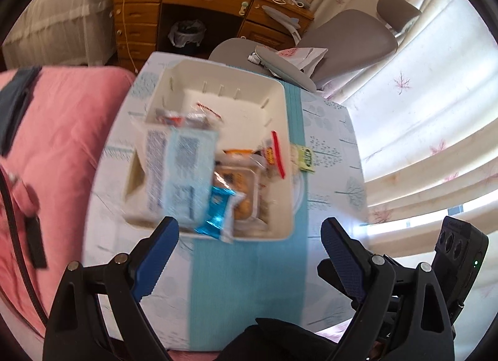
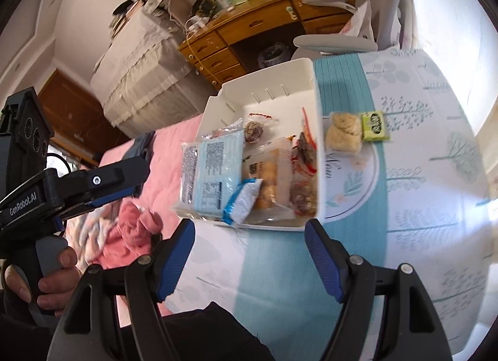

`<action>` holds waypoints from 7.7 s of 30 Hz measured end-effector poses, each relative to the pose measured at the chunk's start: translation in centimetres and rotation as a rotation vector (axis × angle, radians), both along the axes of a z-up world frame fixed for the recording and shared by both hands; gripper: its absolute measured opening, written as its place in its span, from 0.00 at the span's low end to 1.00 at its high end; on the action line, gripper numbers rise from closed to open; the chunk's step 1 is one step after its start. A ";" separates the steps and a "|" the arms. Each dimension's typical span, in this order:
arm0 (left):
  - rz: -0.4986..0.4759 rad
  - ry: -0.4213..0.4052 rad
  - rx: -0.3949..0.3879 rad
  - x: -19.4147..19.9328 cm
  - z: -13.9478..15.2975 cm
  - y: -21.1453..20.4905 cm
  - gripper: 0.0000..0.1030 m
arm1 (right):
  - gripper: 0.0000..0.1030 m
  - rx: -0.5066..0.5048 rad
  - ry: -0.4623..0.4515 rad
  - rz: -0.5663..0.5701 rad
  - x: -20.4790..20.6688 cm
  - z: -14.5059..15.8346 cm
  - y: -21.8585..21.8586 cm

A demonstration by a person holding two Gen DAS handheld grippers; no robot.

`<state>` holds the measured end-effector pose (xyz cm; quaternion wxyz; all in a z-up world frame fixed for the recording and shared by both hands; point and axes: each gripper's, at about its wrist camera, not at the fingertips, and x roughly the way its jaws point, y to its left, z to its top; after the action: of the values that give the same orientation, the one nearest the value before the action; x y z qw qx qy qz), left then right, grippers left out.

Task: Organize snacks
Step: 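Move both grippers from the tray toward the cracker bag and green-yellow pack, then grasp the green-yellow pack with the right gripper, then grasp the clear cracker bag with the left gripper, then lift the cracker bag with left gripper while right lifts the green-yellow pack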

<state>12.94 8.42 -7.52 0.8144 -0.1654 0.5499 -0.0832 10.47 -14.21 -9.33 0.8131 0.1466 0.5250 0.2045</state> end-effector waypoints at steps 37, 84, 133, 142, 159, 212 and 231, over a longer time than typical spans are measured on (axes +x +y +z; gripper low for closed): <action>0.310 0.097 -0.049 5.7 -4.1 -14.3 0.89 | 0.74 -0.613 -0.473 0.497 6.1 -0.7 -9.9; -0.528 0.163 0.547 20.7 -8.8 -20.3 0.89 | 0.49 -0.389 -0.419 0.636 16.7 -16.5 -7.3; 0.181 0.339 0.825 18.8 -20.7 -25.7 0.89 | 0.32 -0.192 0.156 -0.029 6.8 -13.5 -22.1; 0.232 0.327 0.790 21.0 -20.9 -24.1 0.90 | 0.28 -0.158 0.134 -0.006 6.2 -12.8 -21.7; 0.236 0.239 0.737 19.2 -20.7 -22.0 0.52 | 0.03 -0.146 0.114 -0.018 7.1 -12.2 -21.6; -0.001 0.124 0.236 4.1 0.9 -12.5 0.34 | 0.41 -0.119 0.405 -0.431 5.0 -14.5 -20.5; -0.017 0.123 0.202 5.5 0.9 -1.2 0.34 | 0.38 -0.348 0.481 -0.718 9.0 -15.8 -17.5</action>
<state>18.46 7.24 -6.58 0.7910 -0.0824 0.6058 -0.0240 19.49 -31.70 -25.17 0.6999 0.2237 0.6413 -0.2211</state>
